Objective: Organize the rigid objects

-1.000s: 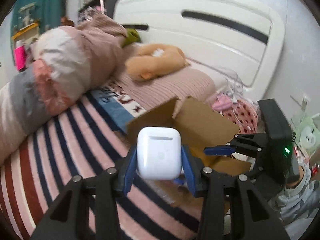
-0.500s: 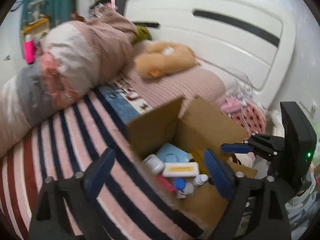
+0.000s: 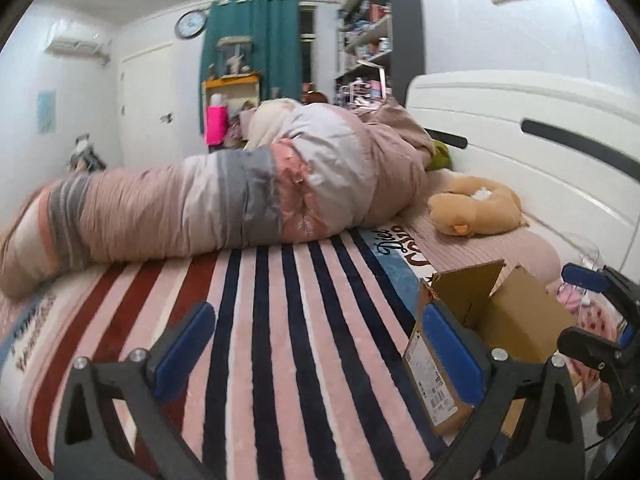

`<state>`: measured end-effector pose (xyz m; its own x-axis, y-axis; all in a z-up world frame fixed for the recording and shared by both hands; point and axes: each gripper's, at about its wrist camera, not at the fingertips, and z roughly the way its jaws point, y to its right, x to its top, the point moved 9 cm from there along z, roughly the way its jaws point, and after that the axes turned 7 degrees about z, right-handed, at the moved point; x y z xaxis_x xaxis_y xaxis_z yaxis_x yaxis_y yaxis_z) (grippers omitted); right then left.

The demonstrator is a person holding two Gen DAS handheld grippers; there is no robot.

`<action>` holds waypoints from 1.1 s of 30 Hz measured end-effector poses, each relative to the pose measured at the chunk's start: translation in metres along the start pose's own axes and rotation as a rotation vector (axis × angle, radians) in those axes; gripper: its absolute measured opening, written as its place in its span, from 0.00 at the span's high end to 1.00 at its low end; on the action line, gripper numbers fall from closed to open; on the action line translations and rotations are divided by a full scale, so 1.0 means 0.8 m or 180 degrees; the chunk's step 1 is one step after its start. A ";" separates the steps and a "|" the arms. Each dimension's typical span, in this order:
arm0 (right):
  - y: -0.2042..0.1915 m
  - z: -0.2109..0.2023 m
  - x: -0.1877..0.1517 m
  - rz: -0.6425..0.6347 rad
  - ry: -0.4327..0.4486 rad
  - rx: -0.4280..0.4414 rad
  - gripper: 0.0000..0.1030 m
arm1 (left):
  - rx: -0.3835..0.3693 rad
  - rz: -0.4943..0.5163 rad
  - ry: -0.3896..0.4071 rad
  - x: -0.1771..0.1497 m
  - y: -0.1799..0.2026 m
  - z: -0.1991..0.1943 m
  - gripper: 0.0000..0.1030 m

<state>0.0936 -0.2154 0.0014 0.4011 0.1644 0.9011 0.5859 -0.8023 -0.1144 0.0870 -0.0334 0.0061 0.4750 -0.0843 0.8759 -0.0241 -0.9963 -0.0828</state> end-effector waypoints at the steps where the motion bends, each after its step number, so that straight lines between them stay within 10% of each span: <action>1: -0.004 -0.001 0.002 -0.0014 0.0026 0.0041 0.00 | -0.0004 -0.0058 -0.0009 -0.003 -0.004 -0.001 0.00; 33: -0.013 -0.006 0.003 0.0010 0.0058 0.0076 0.00 | 0.0380 -0.0131 -0.0062 -0.019 -0.026 -0.018 0.00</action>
<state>0.0851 -0.2099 0.0068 0.3902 0.1513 0.9082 0.6013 -0.7889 -0.1269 0.0678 -0.0117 0.0015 0.4905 -0.0418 0.8704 0.1002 -0.9895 -0.1040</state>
